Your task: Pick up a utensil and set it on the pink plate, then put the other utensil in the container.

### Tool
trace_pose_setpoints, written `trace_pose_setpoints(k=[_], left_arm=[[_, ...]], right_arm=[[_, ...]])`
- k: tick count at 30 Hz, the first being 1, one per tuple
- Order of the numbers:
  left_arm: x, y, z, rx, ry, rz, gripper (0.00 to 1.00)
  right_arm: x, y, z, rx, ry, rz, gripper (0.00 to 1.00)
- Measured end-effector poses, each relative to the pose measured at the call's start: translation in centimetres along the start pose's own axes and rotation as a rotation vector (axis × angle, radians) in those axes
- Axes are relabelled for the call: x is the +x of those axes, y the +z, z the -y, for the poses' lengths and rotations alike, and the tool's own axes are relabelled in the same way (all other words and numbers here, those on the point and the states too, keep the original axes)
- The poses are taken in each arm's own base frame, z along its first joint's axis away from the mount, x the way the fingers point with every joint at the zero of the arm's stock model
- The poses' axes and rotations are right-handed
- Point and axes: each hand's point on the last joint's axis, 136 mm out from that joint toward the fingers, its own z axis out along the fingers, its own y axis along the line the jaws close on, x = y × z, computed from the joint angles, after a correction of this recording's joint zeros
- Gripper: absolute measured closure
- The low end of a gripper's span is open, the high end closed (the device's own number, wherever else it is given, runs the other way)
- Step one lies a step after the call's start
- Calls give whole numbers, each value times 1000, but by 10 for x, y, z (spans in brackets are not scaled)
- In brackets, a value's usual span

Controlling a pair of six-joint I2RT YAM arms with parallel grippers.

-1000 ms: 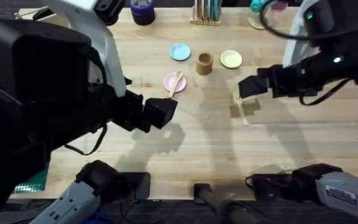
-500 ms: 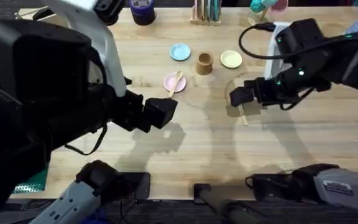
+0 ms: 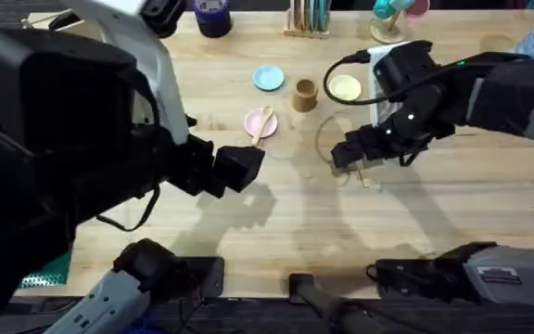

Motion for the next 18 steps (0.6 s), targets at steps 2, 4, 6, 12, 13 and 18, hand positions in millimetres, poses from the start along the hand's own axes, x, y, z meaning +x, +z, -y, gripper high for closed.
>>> trace_pose_setpoints(k=[2, 4, 6, 12, 13, 18], left_arm=[[0, 0, 0, 0, 0, 0, 6], [0, 0, 0, 0, 0, 0, 6], [0, 0, 0, 0, 0, 0, 6], [0, 0, 0, 0, 0, 0, 6], [0, 0, 0, 0, 0, 0, 6], [0, 0, 0, 0, 0, 0, 6]], right_arm=[[-1, 0, -2, 8, -18, 5, 4], [-3, 0, -5, 10, -42, 16, 4], [-4, 1, -7, 12, -58, 22, 3], [-5, 1, -8, 12, -76, 26, 4], [-5, 1, -8, 12, -77, 27, 4], [-5, 1, -8, 12, -72, 27, 4]])
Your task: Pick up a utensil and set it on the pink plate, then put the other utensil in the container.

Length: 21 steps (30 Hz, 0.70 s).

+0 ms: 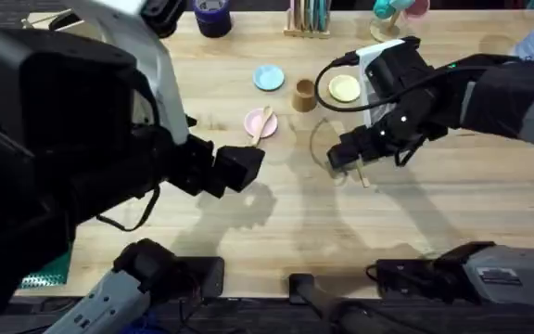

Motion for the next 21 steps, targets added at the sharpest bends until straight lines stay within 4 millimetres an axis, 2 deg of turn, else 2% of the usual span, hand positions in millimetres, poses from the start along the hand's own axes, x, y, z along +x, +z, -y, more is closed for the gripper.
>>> trace_pose_setpoints(k=[16, 18, 21], left_arm=[[0, 0, 0, 0, 0, 0, 6], [0, 0, 0, 0, 0, 0, 6], [0, 0, 0, 0, 0, 0, 6]], right_arm=[[0, 0, 0, 0, 33, 1, 21], [0, 0, -1, -2, 37, 1, 81], [-2, 0, -3, -5, 41, 8, 274]])
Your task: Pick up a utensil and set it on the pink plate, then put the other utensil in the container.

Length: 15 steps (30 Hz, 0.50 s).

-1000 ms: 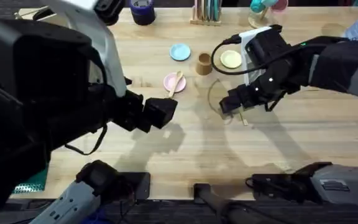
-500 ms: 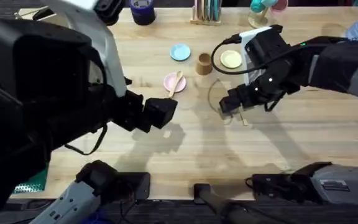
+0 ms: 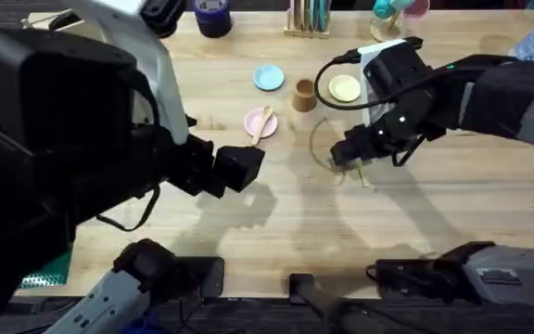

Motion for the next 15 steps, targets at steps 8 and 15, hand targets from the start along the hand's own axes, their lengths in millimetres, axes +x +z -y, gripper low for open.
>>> trace_pose_setpoints(k=[8, 15], left_arm=[[0, 0, 0, 0, 0, 0, 6], [0, 0, 0, 0, 0, 0, 6]], right_arm=[[-1, 0, 0, 2, 9, 5, 587], [-2, 0, 0, 2, 12, 7, 740]])
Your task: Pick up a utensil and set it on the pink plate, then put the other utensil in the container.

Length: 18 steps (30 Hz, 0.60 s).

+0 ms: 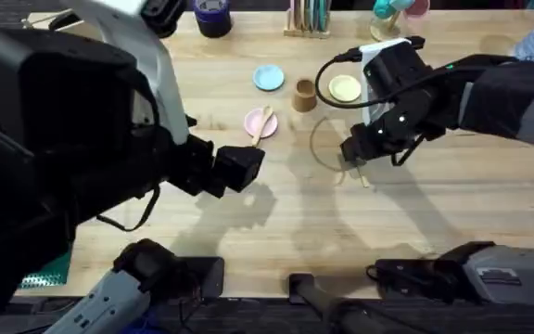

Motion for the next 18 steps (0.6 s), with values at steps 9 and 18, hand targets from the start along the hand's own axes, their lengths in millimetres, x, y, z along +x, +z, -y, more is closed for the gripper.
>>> trace_pose_setpoints(k=[9, 18], left_arm=[[0, 0, 0, 0, 0, 0, 6], [0, 0, 0, 0, 0, 0, 8]], right_arm=[[-1, 0, 0, 1, 4, 5, 956], [-2, -1, 0, 1, 4, 6, 961]])
